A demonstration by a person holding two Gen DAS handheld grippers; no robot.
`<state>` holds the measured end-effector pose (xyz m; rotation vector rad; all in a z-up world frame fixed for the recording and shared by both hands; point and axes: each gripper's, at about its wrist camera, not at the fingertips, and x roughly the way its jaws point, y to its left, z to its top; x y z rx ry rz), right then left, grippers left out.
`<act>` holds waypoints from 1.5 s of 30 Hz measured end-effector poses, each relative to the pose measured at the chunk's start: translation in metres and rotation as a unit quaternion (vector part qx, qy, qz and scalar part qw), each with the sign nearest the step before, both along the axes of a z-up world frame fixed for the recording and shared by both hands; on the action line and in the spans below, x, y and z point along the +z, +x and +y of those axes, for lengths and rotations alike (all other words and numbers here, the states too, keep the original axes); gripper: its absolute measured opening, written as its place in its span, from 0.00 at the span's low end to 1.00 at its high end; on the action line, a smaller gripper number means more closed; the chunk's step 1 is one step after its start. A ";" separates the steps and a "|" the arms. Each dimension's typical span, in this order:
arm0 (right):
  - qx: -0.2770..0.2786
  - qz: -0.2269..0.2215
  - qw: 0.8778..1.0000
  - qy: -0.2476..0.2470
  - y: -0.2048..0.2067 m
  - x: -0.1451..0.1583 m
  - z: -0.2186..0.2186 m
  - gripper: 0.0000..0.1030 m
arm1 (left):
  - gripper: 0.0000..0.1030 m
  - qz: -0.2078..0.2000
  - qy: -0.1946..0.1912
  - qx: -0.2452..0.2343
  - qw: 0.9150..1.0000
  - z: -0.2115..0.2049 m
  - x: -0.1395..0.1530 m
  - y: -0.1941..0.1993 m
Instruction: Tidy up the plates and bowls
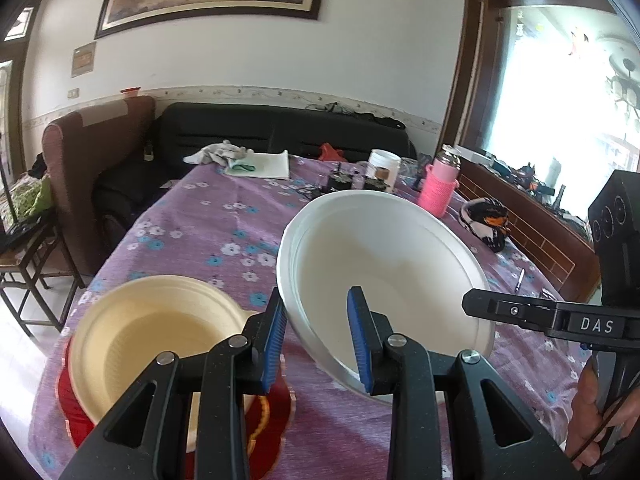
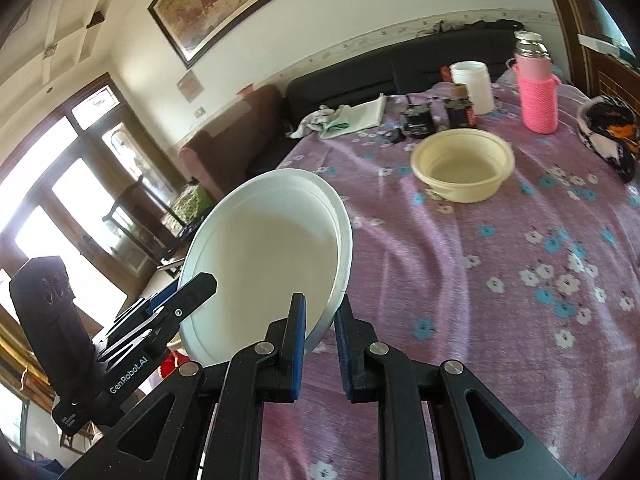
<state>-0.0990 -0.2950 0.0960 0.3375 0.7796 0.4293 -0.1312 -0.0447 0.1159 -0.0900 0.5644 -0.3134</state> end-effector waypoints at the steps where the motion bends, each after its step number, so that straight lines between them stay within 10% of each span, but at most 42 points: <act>1: 0.004 -0.001 1.000 0.000 0.001 0.001 0.003 0.16 | 0.28 -0.001 -0.002 0.004 1.000 0.004 0.001 0.000; 45: 0.123 0.116 0.985 0.023 0.055 -0.033 0.141 0.16 | 0.32 0.062 -0.040 0.111 0.991 0.141 -0.024 -0.003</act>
